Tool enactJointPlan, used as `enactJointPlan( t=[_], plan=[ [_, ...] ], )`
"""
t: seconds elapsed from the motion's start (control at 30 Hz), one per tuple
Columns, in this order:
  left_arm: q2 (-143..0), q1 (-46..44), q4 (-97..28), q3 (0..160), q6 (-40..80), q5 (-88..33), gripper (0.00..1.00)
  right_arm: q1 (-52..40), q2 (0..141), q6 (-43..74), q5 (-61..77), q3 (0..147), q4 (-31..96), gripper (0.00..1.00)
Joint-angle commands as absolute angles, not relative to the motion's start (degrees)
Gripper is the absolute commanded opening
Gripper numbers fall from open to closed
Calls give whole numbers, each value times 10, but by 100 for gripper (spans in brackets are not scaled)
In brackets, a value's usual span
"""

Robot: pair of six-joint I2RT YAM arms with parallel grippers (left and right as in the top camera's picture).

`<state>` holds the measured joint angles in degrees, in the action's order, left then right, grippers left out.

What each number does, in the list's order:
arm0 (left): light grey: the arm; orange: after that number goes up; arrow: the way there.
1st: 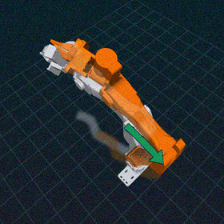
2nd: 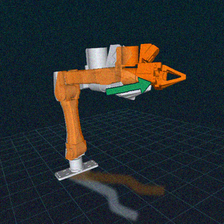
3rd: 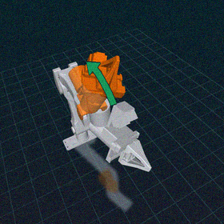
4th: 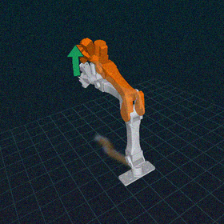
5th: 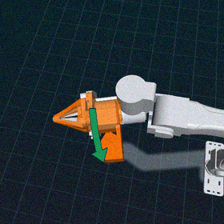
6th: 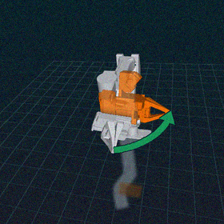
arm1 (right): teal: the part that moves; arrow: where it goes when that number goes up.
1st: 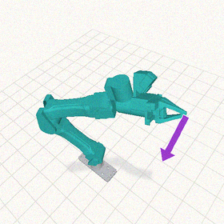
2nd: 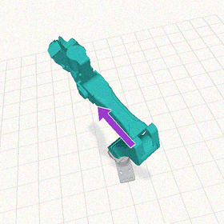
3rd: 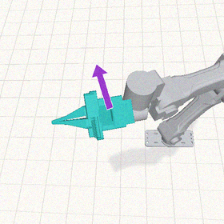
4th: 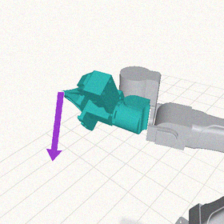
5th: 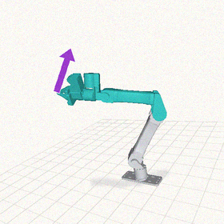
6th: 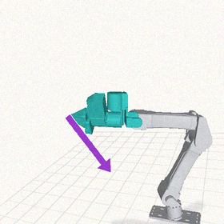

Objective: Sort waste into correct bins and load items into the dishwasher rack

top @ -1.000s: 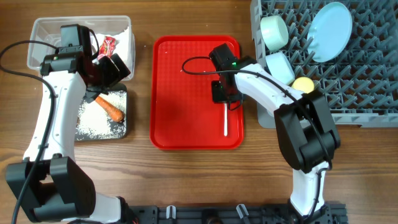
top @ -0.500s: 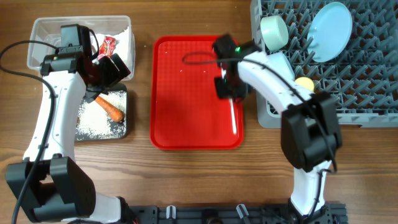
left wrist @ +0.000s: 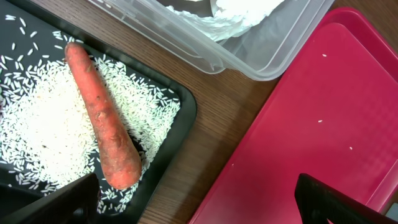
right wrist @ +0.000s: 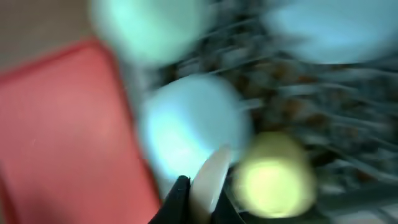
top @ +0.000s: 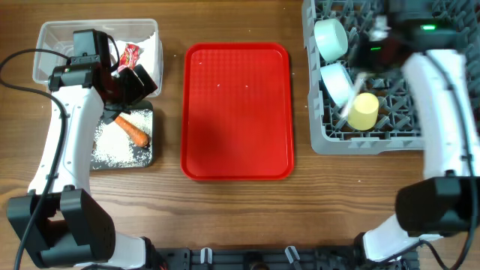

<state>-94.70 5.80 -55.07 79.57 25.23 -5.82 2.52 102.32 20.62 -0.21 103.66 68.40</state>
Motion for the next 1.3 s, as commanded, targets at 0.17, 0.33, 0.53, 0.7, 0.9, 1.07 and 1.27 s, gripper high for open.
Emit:
enactJointPlan(
  t=[0.17,0.33,0.53,0.7,0.9,1.07,1.27],
  plan=[
    [-946,59,-549,797,258,-53,100,206,1018,338,-52,966,610,4],
    [-946,59,-549,797,258,-53,100,256,1018,366,-52,905,550,5],
    [-946,59,-549,797,258,-53,100,282,1018,388,-54,839,507,5],
    [-946,59,-549,797,258,-53,100,282,1018,388,-54,837,505,39],
    [-946,59,-549,797,258,-53,100,282,1013,362,-36,843,509,76],
    [-946,59,-549,797,258,-53,100,282,968,321,22,859,522,80],
    [-946,59,-549,797,258,-53,100,275,853,160,197,861,545,82]
  ],
)
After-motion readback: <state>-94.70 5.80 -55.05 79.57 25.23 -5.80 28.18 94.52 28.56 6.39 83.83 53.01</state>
